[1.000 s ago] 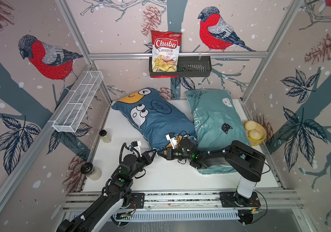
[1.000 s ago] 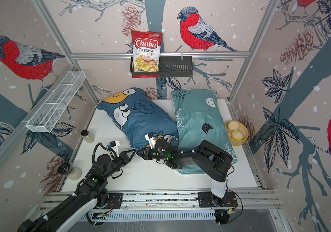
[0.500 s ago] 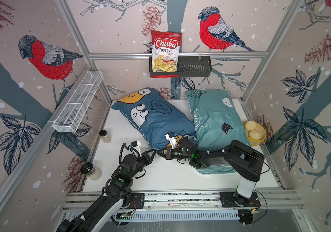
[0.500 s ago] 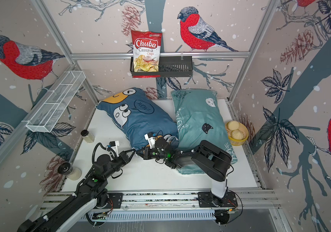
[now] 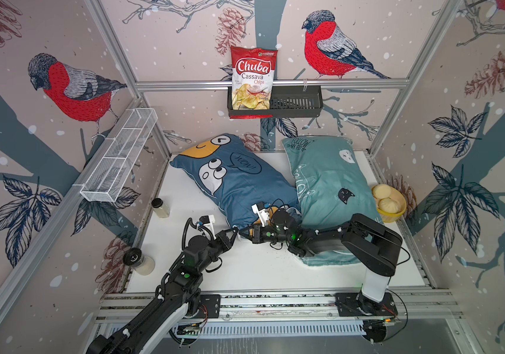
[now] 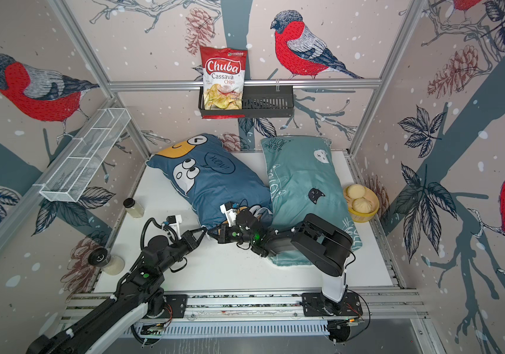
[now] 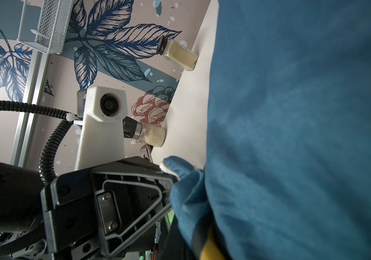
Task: Zip up pillowcases
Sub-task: Zip the zipper on the pillowcase.
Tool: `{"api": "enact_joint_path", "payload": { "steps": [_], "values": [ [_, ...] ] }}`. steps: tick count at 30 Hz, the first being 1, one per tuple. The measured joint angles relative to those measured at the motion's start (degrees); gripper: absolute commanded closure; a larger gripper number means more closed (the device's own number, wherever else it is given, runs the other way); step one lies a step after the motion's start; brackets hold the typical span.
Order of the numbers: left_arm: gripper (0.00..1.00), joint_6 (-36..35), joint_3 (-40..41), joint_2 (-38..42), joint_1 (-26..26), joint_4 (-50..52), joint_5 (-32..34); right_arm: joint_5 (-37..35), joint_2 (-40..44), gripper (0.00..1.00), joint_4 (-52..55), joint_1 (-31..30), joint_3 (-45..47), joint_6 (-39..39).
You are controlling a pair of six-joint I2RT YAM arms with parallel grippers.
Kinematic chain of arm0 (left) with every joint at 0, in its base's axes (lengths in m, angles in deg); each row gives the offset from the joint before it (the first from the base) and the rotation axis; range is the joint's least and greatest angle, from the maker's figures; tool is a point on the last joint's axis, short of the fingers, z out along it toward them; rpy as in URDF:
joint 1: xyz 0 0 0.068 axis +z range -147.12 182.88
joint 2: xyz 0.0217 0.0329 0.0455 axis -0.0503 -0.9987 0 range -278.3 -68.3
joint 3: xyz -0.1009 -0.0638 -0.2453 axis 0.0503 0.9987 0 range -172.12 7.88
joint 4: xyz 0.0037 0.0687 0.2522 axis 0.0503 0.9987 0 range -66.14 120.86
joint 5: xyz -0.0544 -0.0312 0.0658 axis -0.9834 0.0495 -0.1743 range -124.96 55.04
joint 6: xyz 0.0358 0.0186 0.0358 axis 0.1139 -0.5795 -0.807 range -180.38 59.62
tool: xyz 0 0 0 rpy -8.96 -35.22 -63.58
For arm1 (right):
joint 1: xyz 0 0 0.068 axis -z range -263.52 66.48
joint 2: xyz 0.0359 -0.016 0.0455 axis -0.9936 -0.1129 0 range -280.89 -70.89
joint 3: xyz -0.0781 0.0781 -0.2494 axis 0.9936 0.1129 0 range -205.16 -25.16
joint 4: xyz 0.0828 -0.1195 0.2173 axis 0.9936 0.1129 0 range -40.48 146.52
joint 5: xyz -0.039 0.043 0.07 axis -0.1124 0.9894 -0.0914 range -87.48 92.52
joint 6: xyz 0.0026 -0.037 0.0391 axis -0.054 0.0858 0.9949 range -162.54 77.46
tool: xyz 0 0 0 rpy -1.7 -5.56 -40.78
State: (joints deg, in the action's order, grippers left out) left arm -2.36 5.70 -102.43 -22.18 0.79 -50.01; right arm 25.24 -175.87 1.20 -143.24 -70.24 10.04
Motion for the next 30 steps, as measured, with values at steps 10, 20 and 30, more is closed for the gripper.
{"api": "enact_joint_path", "payload": {
  "steps": [10,20,30],
  "values": [
    [1.00,-1.0,-1.0,1.6,-0.1,1.3,0.0,-1.6,3.7,1.00,1.7,-0.2,2.7,-1.4],
    [1.00,-2.6,-3.0,1.2,0.6,3.4,0.7,-3.3,6.7,1.00,3.4,-0.2,5.5,-1.9],
    [1.00,-4.4,-4.0,1.7,5.6,5.2,1.2,-5.2,9.0,1.00,7.2,-0.2,7.7,-3.4]
  ]
}}
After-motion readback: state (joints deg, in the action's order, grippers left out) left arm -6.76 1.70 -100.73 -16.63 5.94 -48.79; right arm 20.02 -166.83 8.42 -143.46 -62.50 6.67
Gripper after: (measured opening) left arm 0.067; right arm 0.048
